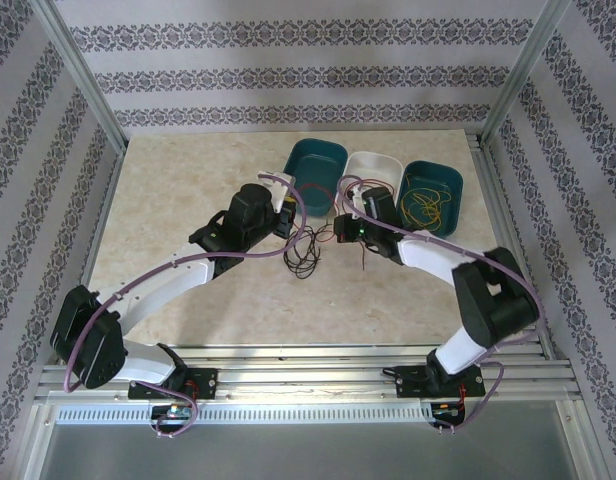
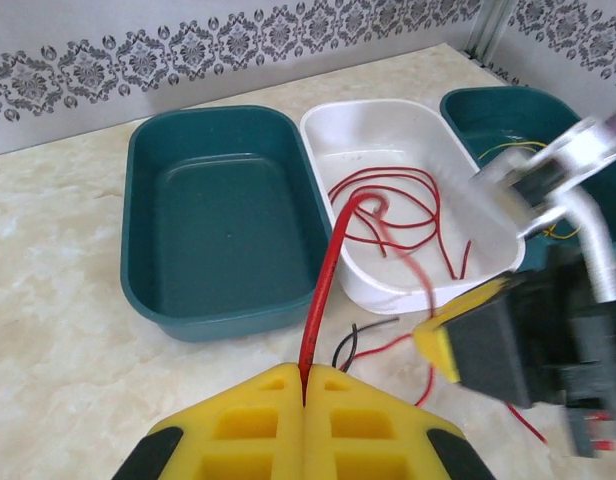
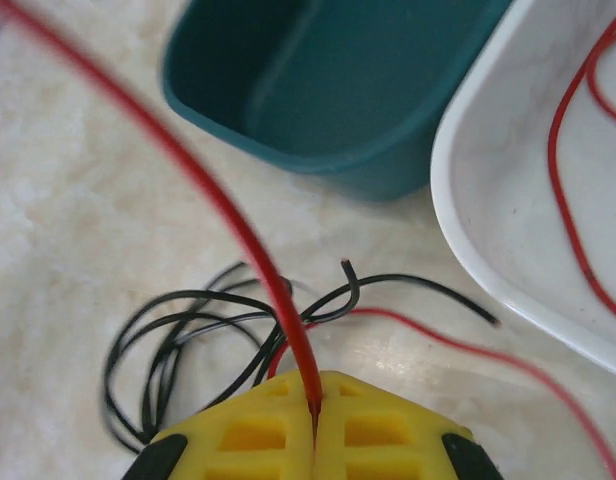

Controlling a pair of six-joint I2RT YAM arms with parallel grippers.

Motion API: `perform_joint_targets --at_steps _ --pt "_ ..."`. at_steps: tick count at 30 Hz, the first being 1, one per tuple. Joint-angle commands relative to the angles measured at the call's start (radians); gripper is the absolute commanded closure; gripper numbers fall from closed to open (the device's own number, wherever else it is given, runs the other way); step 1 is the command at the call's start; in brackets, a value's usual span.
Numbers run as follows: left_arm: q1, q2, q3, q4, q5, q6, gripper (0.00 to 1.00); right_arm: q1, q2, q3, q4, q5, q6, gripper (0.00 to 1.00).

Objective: Untangle the cables

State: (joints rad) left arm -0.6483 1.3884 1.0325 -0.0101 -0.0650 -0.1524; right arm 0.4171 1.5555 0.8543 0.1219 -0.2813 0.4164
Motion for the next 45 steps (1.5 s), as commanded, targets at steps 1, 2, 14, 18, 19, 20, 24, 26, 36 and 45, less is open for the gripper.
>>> perform_joint_targets --at_steps 1,2,14,18,19,20,24,26,36,45 --pt "-0.014 0.041 0.044 -0.058 -0.026 0.013 0.93 0.011 -0.117 -0.022 -0.054 0.022 -0.016 1.0" --pt "-0.014 0.053 0.05 -0.063 -0.024 0.009 0.91 0.012 -0.145 -0.022 -0.074 0.023 -0.016 1.0" --pt "-0.013 0.098 0.06 -0.06 0.015 -0.013 0.42 0.014 -0.365 0.098 -0.288 0.087 -0.007 1.0" --pt "-0.013 0.089 0.047 -0.053 0.015 -0.018 0.17 0.005 -0.389 0.152 -0.319 0.176 0.01 1.0" --pt "-0.013 0.085 0.044 -0.053 0.014 -0.018 0.12 -0.003 -0.389 0.165 -0.329 0.193 0.016 1.0" --pt "-0.014 0.081 0.041 -0.051 0.011 -0.019 0.07 -0.014 -0.39 0.179 -0.337 0.211 0.021 1.0" --pt "-0.013 0.062 0.022 -0.044 -0.008 -0.019 0.01 -0.066 -0.376 0.222 -0.366 0.275 0.04 1.0" --pt "-0.013 0.054 0.011 -0.041 -0.015 -0.018 0.01 -0.086 -0.366 0.235 -0.37 0.295 0.048 1.0" --pt "-0.013 0.053 0.003 -0.047 -0.039 -0.018 0.01 -0.133 -0.233 0.292 -0.246 0.383 0.059 1.0" --pt "-0.013 0.056 0.003 -0.067 -0.063 -0.023 0.01 -0.166 -0.048 0.343 -0.195 0.422 0.143 1.0"
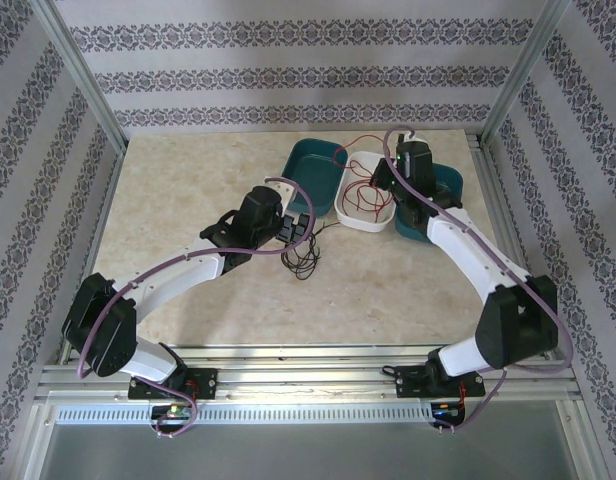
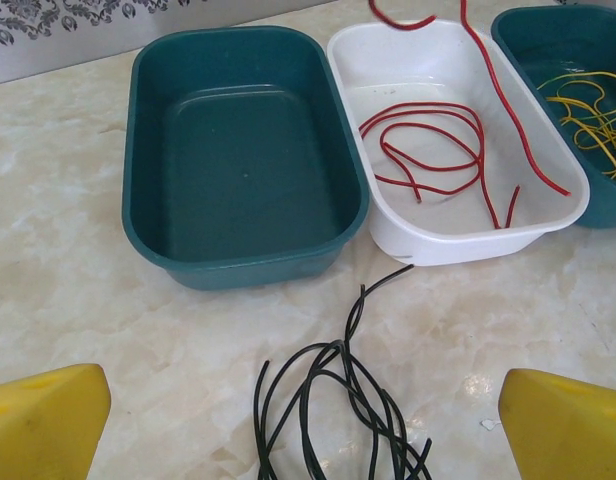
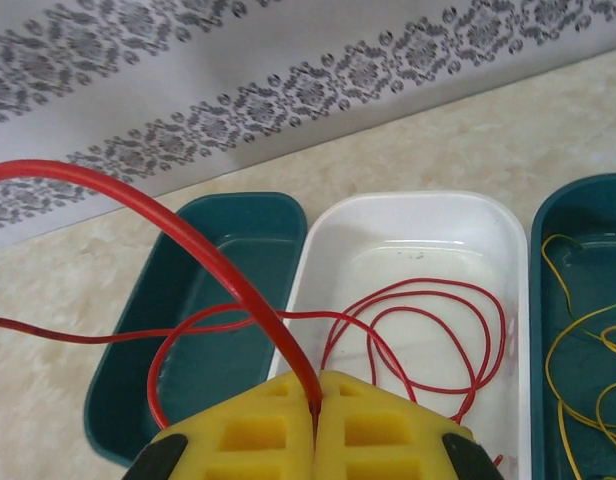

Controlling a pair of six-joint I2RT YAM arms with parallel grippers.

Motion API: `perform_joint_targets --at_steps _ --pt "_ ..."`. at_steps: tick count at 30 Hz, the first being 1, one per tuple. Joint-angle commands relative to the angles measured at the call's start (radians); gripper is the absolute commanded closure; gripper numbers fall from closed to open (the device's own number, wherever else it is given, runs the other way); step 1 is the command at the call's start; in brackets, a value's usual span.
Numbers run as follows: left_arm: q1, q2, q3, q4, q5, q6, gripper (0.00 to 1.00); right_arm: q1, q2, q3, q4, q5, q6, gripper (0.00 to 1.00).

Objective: Untangle the cables

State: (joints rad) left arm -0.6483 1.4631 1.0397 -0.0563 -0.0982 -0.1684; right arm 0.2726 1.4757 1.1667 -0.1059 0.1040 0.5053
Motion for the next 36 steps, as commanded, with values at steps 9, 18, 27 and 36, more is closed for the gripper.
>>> perform_joint_targets --at_steps 9,18,27,36 --pt "-0.012 -0.014 -0.007 -0.026 -0.055 -0.003 0.01 -0.051 0.104 0.008 0.015 0.03 0.091 1.0" --pt "-0.011 -0.013 -0.009 -0.034 -0.065 -0.01 0.01 -0.058 0.175 0.005 -0.028 0.02 0.111 1.0" --pt "-0.011 0.002 -0.007 -0.034 -0.057 -0.008 0.01 -0.079 0.206 -0.022 -0.073 -0.001 0.128 1.0" --pt "-0.011 0.018 0.004 -0.039 -0.049 -0.012 0.01 -0.085 0.292 0.014 -0.083 -0.086 0.12 1.0"
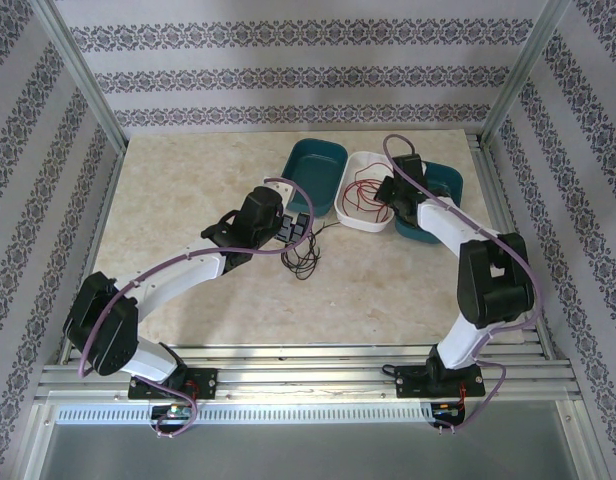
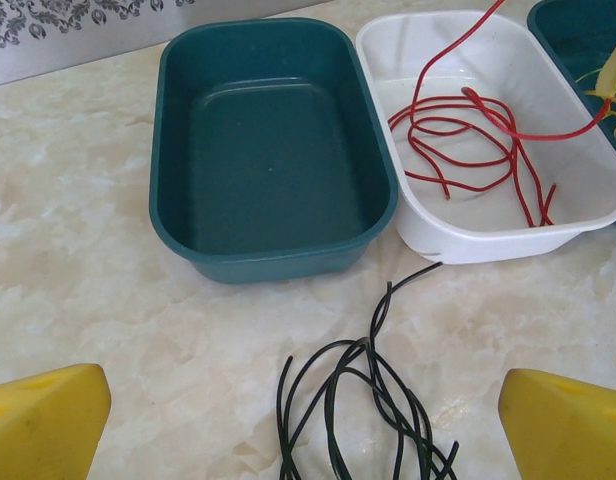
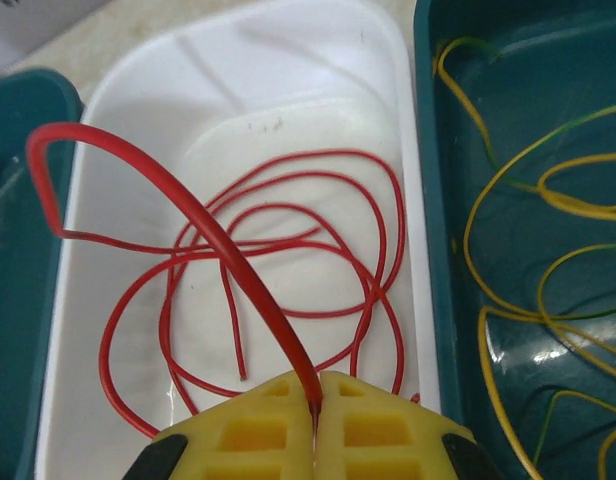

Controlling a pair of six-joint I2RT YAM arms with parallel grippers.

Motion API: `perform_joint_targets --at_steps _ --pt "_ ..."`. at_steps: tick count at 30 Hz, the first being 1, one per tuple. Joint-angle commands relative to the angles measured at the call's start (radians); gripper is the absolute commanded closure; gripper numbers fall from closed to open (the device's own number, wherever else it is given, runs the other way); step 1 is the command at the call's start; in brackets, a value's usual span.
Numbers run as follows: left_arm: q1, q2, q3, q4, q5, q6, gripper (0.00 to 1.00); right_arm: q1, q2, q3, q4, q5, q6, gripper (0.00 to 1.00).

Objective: Untangle the cables

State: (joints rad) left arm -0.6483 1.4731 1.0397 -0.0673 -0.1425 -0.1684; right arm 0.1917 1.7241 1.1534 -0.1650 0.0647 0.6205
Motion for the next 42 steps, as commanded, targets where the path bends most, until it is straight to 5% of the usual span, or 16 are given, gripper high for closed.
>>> perform_joint_targets --at_steps 1,18,38,42 --pt "-0.011 0.009 0.004 -0.029 -0.006 -0.013 0.01 -0.003 0.059 0.038 -0.026 -0.058 0.004 0.99" --pt "-0.011 0.011 0.011 -0.03 -0.026 -0.016 0.01 0.001 -0.034 0.032 -0.05 -0.021 -0.054 0.63" --pt "0.018 0.099 0.071 -0.169 0.055 -0.109 0.0 0.048 -0.339 -0.115 -0.038 -0.07 -0.14 0.51" --pt "0.03 0.168 0.129 -0.278 0.088 -0.126 0.11 0.078 -0.393 -0.162 -0.023 -0.09 -0.143 0.43"
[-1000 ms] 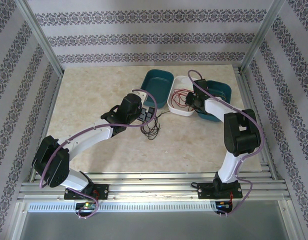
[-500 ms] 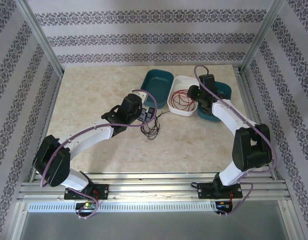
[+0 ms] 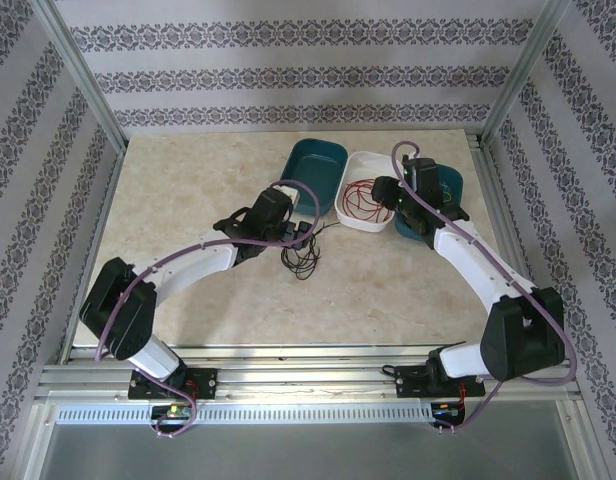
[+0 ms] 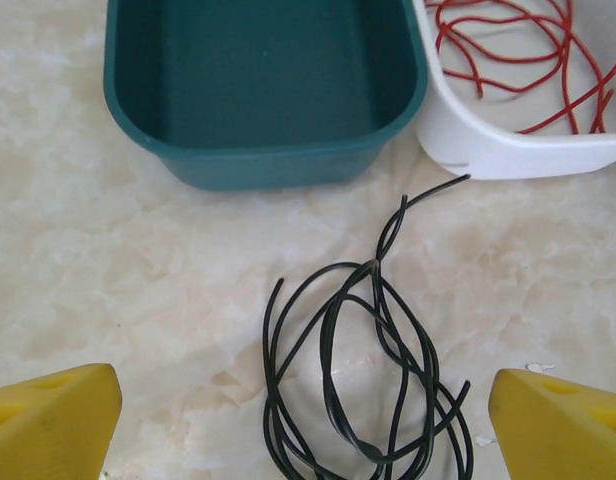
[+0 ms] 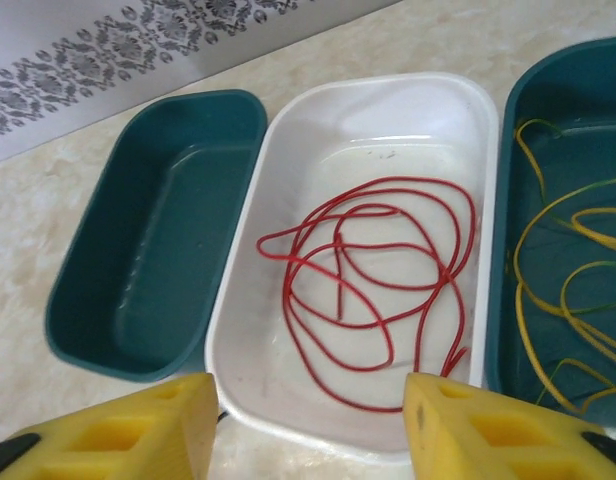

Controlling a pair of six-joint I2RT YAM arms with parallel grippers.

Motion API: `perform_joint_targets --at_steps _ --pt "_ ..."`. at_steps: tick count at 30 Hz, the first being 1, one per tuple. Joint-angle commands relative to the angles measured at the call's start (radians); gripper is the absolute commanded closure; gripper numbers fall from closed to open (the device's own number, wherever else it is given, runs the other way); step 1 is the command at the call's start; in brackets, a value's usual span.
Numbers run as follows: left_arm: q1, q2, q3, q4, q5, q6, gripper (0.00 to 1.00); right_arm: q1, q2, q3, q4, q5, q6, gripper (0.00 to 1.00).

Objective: Untangle the cables

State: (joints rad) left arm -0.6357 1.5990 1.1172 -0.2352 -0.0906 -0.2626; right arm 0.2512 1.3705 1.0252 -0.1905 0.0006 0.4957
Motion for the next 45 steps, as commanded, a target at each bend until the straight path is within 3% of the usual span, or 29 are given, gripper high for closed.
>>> perform_joint_targets --at_steps 1,7,12,24,29,30,45 --pt "0.02 0.062 0.066 -0.129 0.054 -0.034 0.16 0.025 -0.052 -0.048 0.013 -0.042 -0.016 0.39" --pt "0.03 0.154 0.122 -0.136 0.138 -0.046 0.37 0.037 -0.109 -0.138 0.051 -0.083 0.021 0.22" --pt "0.051 0.196 0.155 -0.115 0.132 -0.046 0.5 0.072 -0.145 -0.201 0.058 -0.111 0.039 0.19" --pt "0.089 0.252 0.188 -0.078 0.259 -0.063 0.55 0.164 -0.09 -0.266 0.101 -0.136 0.104 0.22" --pt "0.089 0.278 0.199 -0.069 0.29 -0.064 0.55 0.19 -0.049 -0.269 0.102 -0.136 0.123 0.13" --pt "0.089 0.284 0.202 -0.067 0.294 -0.064 0.56 0.195 -0.04 -0.269 0.099 -0.134 0.126 0.02" --pt "0.089 0.272 0.199 -0.021 0.329 -0.092 0.84 0.237 -0.015 -0.28 0.094 -0.103 0.146 0.02"
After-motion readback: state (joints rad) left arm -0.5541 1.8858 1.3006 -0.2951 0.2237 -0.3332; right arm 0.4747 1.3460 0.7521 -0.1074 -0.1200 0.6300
